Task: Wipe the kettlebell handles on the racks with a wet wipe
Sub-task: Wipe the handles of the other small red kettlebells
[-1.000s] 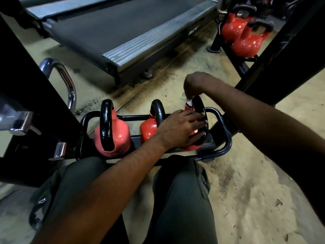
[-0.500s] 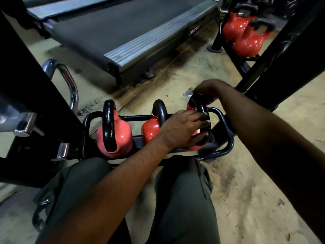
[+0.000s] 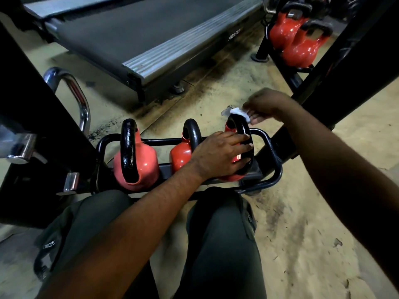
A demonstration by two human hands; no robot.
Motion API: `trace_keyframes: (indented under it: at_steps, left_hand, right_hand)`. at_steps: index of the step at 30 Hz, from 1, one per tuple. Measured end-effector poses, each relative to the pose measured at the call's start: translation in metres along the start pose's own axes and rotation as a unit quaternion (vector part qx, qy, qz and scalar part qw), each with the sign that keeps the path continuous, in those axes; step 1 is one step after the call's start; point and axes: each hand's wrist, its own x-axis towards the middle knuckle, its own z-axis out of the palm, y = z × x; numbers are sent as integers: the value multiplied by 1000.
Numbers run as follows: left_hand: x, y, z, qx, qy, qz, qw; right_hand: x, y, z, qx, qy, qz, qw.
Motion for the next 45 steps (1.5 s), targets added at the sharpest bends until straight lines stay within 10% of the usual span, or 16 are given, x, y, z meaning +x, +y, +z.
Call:
trace_keyframes:
  at_steps: [5, 10, 17, 21, 24, 28, 39, 42, 45]
  left_hand:
    - [-2, 6, 4, 5, -24, 8, 1000]
    - [-8, 2, 5, 13, -22, 7, 1000]
    - [2, 3, 4, 28, -10, 12, 999]
    - [-2, 0, 6, 20, -4, 0, 1000]
    - [-1, -6, 4, 22, -7, -15, 1000]
    - [-2, 1, 9, 24, -23, -14, 999]
    - [-25, 12, -2, 64, -92, -38, 993]
    - [-35, 22, -2, 51, -125, -17, 991]
    - [-41, 25, 3, 56, -144, -13, 988]
  right_hand:
    - [-5, -44, 40, -513, 49, -72, 854]
    - [4, -43, 78, -669, 40, -145, 727]
    - [-14, -21, 26, -452, 53, -115, 883]
    - [-25, 33, 20, 57, 77, -66, 993]
    - [-13, 52, 40, 374, -51, 47, 925]
    - [-16, 67, 63, 517, -134, 90, 841]
    - [-49, 66, 34, 319, 38, -26, 947]
    - [-40, 37, 32, 24, 149, -135, 979]
    - [-25, 9, 50, -355, 166, -169, 904]
